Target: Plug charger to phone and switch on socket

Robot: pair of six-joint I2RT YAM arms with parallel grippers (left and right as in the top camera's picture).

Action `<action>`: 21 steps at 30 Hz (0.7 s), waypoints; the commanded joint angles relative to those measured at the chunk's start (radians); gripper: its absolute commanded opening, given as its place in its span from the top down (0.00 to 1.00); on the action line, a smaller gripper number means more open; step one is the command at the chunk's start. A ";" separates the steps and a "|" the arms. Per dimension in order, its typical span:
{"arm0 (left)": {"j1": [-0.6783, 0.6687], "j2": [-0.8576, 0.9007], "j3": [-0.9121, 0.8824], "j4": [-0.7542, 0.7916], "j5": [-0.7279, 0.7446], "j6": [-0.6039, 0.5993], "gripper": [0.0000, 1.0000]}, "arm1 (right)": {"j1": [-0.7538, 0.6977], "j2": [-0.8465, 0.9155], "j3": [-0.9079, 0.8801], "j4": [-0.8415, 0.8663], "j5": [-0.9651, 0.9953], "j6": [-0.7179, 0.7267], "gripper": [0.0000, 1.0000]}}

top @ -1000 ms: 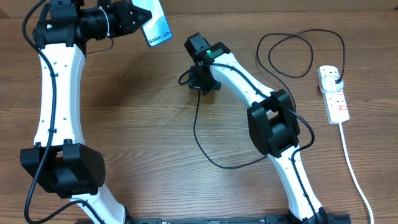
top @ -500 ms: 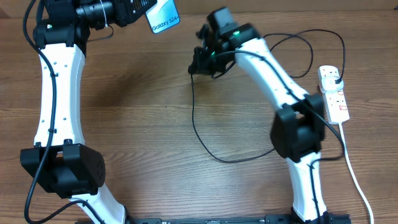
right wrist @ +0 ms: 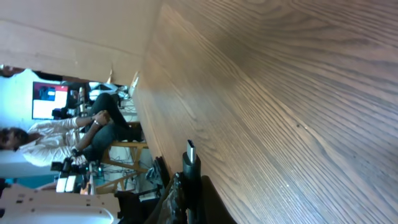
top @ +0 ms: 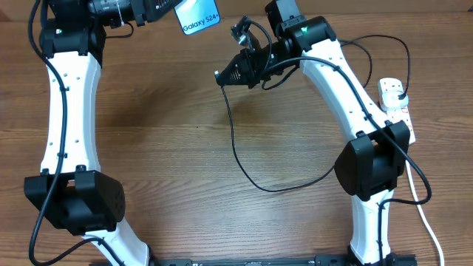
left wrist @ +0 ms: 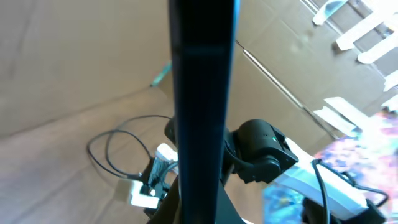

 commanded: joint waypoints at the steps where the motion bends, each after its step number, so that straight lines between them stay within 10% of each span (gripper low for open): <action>1: 0.002 -0.011 0.017 -0.012 0.056 -0.047 0.96 | -0.001 -0.111 0.005 0.012 -0.033 -0.034 0.96; 21: 0.000 -0.008 0.017 -0.045 0.131 -0.187 0.96 | -0.004 -0.235 0.005 0.084 -0.076 -0.028 0.96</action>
